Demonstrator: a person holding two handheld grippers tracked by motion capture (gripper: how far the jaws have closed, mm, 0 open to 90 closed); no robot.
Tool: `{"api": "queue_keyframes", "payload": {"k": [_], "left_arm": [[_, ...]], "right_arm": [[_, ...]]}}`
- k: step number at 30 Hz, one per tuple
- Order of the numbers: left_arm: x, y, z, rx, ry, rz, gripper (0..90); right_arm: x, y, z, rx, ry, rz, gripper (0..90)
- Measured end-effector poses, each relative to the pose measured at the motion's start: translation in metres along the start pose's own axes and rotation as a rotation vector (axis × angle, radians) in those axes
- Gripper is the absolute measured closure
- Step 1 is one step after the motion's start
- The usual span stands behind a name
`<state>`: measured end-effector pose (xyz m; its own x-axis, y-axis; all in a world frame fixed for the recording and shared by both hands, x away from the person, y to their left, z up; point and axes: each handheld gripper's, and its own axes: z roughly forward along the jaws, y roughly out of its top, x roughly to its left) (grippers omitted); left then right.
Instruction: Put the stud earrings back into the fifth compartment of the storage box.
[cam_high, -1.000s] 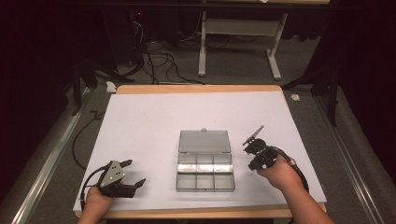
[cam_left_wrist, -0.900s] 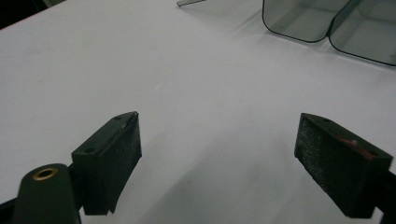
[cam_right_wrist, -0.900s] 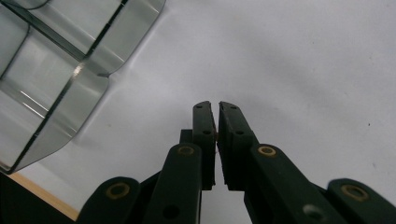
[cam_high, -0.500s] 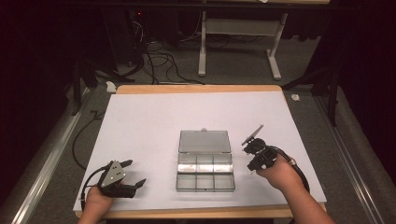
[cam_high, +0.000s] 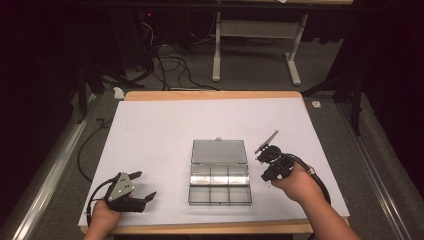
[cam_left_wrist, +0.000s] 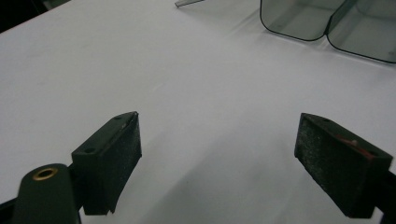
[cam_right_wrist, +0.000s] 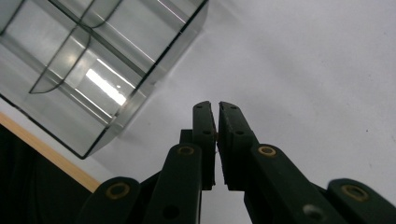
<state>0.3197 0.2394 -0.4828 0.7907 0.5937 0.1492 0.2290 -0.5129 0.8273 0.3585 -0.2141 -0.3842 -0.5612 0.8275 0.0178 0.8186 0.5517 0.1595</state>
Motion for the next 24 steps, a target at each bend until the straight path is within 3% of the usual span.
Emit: {"api": "queue_keyframes", "payload": {"k": [16,23,24], "left_arm": [[0.001,0.000,0.000,0.001,0.002,-0.011,15.3],[0.001,0.000,0.000,-0.003,-0.002,-0.011,15.3],[0.001,0.000,-0.001,-0.005,-0.004,-0.009,15.3]], "right_arm": [[0.031,0.022,-0.011,-0.015,0.008,-0.106,86.7],[0.049,0.033,-0.005,-0.011,0.025,-0.131,86.7],[0.054,0.034,-0.005,-0.003,0.028,-0.110,86.7]]}}
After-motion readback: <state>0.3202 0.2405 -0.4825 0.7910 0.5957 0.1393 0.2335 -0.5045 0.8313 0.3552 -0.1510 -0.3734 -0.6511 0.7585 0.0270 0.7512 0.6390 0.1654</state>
